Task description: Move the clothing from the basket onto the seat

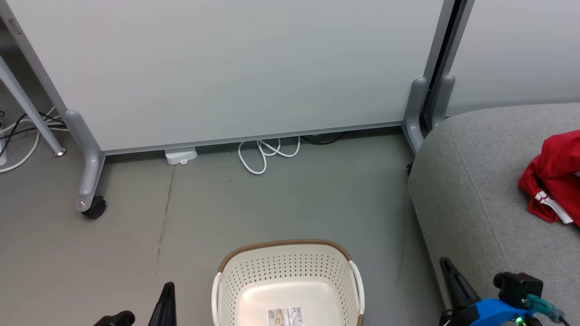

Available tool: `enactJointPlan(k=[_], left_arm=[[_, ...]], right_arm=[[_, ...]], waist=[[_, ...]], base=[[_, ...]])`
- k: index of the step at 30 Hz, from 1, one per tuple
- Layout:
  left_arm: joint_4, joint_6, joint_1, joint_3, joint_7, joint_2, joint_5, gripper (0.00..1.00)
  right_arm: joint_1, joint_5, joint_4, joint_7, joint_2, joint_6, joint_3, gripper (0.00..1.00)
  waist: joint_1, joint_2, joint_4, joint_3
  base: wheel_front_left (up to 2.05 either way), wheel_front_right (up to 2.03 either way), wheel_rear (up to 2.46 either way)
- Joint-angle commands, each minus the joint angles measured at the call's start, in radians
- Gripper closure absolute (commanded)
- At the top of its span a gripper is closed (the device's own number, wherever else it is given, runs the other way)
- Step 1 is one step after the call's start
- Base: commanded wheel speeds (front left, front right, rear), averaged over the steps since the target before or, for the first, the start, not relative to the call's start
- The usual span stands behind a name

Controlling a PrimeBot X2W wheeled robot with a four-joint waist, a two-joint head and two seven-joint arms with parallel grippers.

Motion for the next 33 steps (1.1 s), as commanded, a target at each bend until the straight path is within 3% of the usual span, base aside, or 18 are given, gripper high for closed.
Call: enactJointPlan(k=[1,33], left_arm=[[-0.025,0.000,-0.032,0.012,0.010,0.005,-0.052,1.00],[-0.093,-0.001,-0.092,0.068,0.129,0.013,-0.518,1.00]], right_arm=[[-0.021,0.055,-0.023,0.007,0.000,0.000,-0.009,1.00],[-0.055,0.541,-0.063,0.085,0.002,0.000,-0.055,1.00]], waist=[[0.0000,-0.0001,-0.001,0.000],[0.0000,-0.0001,-0.023,0.003]], base=[[0.00,0.00,0.00],[0.00,0.00,0.00]])
